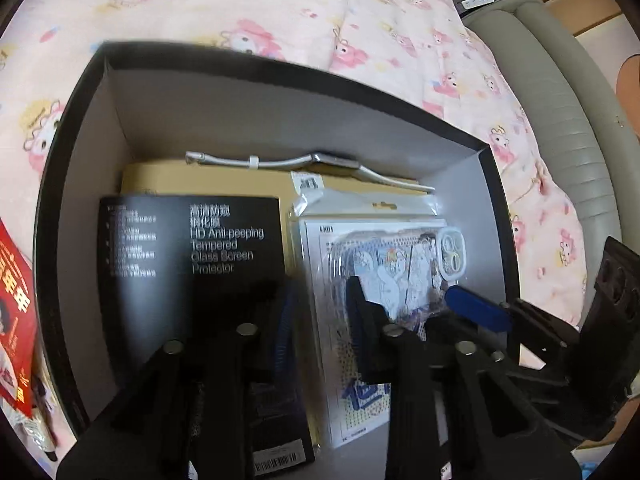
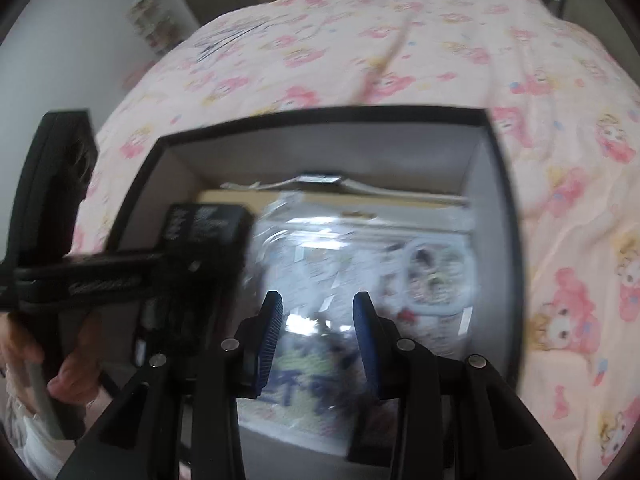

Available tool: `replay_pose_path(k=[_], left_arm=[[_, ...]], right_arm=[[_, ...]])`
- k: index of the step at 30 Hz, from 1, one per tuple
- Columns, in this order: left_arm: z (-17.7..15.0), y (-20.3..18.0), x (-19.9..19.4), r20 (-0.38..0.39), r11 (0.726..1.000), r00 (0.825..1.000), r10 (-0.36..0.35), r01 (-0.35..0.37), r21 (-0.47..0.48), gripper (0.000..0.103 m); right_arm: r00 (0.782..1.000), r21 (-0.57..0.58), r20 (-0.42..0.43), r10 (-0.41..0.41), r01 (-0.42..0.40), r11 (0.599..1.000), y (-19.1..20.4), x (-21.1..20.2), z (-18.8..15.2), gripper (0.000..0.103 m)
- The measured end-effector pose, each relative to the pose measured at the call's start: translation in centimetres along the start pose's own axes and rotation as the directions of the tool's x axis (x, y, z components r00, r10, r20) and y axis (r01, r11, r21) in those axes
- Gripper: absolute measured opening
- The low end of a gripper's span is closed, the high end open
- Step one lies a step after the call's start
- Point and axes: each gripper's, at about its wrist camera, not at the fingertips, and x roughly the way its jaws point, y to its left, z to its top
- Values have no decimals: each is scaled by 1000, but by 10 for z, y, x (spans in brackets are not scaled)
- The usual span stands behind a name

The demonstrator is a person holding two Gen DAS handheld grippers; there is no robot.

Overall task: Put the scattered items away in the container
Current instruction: 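Lower the phone case upright in front of the bead-art kit, then open the left gripper and move it to the items beside the box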

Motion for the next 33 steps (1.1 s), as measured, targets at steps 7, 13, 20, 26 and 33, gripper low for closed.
replay_pose_path(k=[7, 13, 20, 26, 33], left_arm=[[-1, -14, 18, -73, 998, 996, -58, 59, 2, 19], [-2, -27, 14, -54, 998, 998, -38, 41, 45, 26], [-4, -15, 20, -88, 998, 994, -66, 65, -6, 26], [-10, -29, 6, -45, 997, 998, -54, 56, 45, 26], [-46, -77, -60, 121, 977, 992, 14, -40, 211, 35]], right_arm=[[997, 31, -56, -45, 47, 998, -4, 6, -13, 33], [998, 85, -35, -56, 59, 995, -17, 2, -13, 33], [996, 105, -53, -65, 70, 992, -22, 10, -11, 33], [997, 131, 0, -76, 75, 989, -22, -3, -13, 33], [969, 136, 178, -173, 150, 979, 8, -68, -33, 34]])
